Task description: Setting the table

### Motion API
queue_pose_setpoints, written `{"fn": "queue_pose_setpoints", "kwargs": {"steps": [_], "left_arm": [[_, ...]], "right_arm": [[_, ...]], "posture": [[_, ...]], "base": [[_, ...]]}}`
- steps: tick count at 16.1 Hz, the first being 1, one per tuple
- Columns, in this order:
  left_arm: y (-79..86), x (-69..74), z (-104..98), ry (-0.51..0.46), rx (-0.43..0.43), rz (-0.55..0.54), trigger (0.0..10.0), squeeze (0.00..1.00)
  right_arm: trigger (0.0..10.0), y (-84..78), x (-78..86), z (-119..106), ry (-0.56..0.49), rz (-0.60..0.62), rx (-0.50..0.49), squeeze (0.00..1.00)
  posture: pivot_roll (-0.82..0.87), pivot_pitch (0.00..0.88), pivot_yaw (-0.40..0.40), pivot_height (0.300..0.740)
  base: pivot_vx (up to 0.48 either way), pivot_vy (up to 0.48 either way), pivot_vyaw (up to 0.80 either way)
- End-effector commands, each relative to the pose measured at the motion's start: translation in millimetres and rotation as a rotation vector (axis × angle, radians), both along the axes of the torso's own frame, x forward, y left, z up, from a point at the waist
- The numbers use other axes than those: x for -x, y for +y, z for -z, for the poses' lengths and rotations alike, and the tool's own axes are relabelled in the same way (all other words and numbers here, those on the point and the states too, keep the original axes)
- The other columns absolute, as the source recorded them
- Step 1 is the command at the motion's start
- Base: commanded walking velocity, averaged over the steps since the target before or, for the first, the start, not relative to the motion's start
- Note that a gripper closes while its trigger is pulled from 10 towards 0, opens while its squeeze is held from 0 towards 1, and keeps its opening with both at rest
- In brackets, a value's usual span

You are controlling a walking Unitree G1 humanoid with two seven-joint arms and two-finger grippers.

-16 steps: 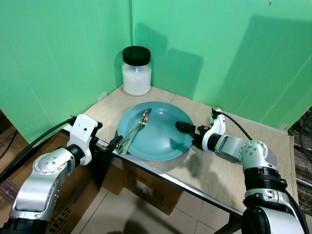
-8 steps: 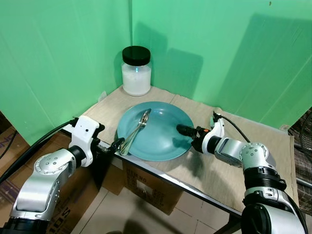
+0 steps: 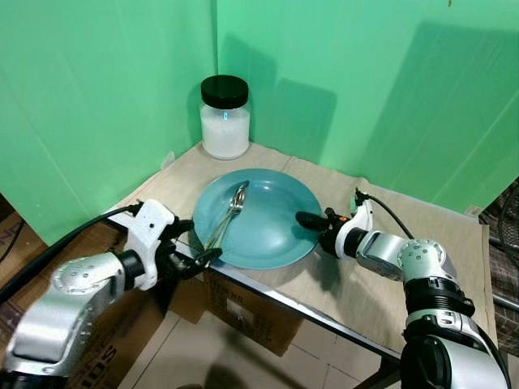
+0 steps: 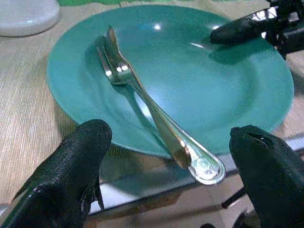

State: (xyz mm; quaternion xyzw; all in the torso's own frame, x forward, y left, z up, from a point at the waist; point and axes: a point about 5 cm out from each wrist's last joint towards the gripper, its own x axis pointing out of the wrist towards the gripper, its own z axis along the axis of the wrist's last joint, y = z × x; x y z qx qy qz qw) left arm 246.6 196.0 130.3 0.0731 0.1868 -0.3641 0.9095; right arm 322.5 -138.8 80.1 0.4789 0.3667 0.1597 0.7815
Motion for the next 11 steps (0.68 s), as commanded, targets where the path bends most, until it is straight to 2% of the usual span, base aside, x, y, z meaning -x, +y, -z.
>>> {"fn": "queue_pose_setpoints", "kwargs": {"steps": [1,4,11], "left_arm": [[-2.8,1.6,-7.9,-0.008,0.018,0.039,10.0,0.0],[-6.7,9.0,-13.7,0.021,0.036,0.109,10.0,0.0],[-9.4,10.6,-15.2,0.03,0.044,0.116,10.0,0.0]], "right_arm": [[0.0,-0.6,-3.1,-2.3,-0.001,0.022,-0.02,0.0],[0.0,-0.2,-4.3,-2.0,0.0,0.031,-0.026,0.0],[0.0,-1.4,-6.9,-2.2,0.013,0.068,-0.062,0.0]], "posture": [[0.06,0.0,-0.06,0.74],[0.06,0.0,-0.061,0.74],[0.06,0.0,-0.063,0.74]], "base": [[0.0,0.0,0.0],[0.0,0.0,0.0],[0.0,0.0,0.0]]}}
